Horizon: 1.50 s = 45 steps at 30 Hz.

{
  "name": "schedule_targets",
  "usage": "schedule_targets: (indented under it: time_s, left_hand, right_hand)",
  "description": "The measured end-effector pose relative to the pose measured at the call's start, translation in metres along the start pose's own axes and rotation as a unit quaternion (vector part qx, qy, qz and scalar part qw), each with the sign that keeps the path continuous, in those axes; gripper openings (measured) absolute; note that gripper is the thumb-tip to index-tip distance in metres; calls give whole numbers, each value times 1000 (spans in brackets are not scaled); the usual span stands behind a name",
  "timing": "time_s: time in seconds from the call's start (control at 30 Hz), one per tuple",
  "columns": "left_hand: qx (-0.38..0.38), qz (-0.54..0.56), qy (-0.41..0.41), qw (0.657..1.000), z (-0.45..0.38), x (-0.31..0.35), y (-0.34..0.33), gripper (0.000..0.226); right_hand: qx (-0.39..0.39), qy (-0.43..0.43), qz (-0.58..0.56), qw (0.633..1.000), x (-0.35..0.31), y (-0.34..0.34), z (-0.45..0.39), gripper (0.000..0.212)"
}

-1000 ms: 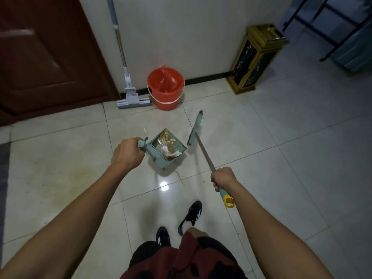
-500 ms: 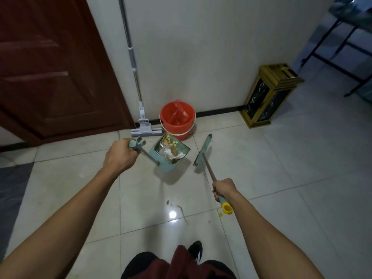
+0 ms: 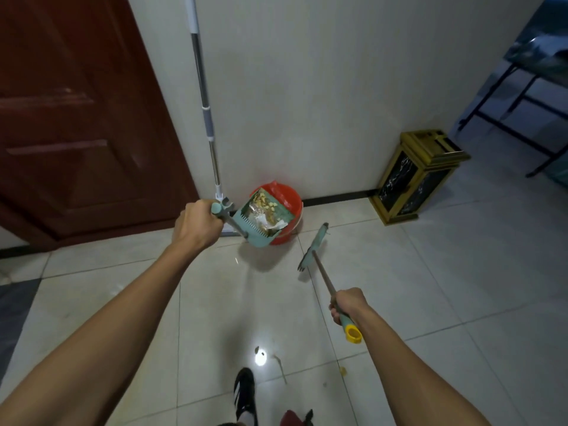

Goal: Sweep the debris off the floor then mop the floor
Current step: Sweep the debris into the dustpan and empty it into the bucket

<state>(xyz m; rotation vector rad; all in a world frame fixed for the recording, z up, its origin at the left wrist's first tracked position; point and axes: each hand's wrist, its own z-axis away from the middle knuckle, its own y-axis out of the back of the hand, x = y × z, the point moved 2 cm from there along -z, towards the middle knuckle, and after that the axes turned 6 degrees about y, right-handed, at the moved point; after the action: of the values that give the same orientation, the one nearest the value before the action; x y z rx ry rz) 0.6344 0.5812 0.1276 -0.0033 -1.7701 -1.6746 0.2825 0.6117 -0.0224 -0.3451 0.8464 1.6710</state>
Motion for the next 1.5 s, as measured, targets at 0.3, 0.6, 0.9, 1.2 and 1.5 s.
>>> schedule_targets:
  time_s: [0.3,0.6,0.9,1.2,1.5]
  left_hand:
    - [-27,-103,-100,989,-100,33,-12,25]
    - [-90,-231,-214,945,-148,53,-45,28]
    - [-115,-366,-336,860,-148,64,-80,26]
    - [-116,-373,-362,846,-153,74,-81,21]
    - [-133,-408,-368,825,-136,80,-83,24]
  right_hand:
    - [21,-35,-15,999,-34,-25,-37,12]
    - [38,-39,-15,998,-59,-42,-61,11]
    - [38,-24,6,999,-75,-55,-71,8]
    - [25,18,21,999,-95,-59,-69,8]
    - [42,57,47,996,-114,-62,-66,12]
